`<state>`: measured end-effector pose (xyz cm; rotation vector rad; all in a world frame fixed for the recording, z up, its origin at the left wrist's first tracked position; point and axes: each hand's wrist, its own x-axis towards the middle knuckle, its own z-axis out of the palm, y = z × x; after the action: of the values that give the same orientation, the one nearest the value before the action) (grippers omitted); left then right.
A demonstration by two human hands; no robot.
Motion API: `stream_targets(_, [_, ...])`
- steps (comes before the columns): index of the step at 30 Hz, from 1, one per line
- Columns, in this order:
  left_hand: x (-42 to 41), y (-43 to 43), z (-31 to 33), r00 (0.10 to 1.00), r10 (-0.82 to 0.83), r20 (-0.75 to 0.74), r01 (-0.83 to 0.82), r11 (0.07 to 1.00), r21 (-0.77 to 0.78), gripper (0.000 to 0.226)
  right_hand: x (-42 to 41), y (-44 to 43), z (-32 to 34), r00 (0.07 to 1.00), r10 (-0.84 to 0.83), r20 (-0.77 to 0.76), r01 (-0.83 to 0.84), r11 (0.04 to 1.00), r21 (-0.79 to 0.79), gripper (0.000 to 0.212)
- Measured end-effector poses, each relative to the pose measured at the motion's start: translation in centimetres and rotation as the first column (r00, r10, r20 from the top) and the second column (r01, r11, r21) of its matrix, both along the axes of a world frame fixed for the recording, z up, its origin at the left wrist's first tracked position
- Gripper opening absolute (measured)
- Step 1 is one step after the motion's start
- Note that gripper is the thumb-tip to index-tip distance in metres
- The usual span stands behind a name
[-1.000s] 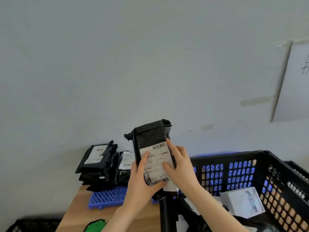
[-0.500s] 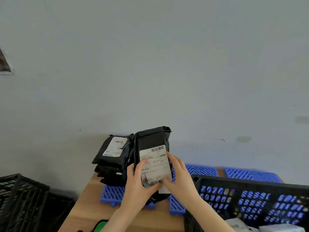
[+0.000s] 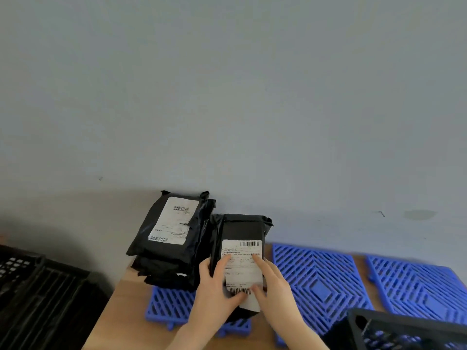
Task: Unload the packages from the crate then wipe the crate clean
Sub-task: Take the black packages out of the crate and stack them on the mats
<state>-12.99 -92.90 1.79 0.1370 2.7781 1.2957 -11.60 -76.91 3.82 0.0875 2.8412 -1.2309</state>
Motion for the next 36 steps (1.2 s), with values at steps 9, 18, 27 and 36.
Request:
stream_targets(9, [-3.3,-1.0,-4.5,0.995,-0.093,0.045,0.096,0.991,-0.094,0.071,-3.2,-2.0,-5.3,0.992,-0.048,0.118,0.042,0.998,0.053,0.054])
stream_targets(18, [-6.0,-0.5,-6.2,0.993,-0.105,0.06,0.113,0.984,-0.135,0.067,-6.4,-2.3,-7.5,0.987,-0.061,0.149,0.052,0.997,0.058,0.052])
stream_targets(27, [-9.2,0.4,-6.6,0.999,-0.04,-0.005,0.037,0.958,-0.283,0.057,-9.9,-2.9,-8.6,0.992,-0.071,0.106,0.065,0.996,0.058,0.046])
stream_targets(36, [-6.9,-0.1,-6.6,0.995,-0.076,-0.071,0.049,0.943,-0.328,0.068,-7.6,-2.8,-8.1,0.998,-0.055,-0.019,0.057,0.99,0.128,0.051])
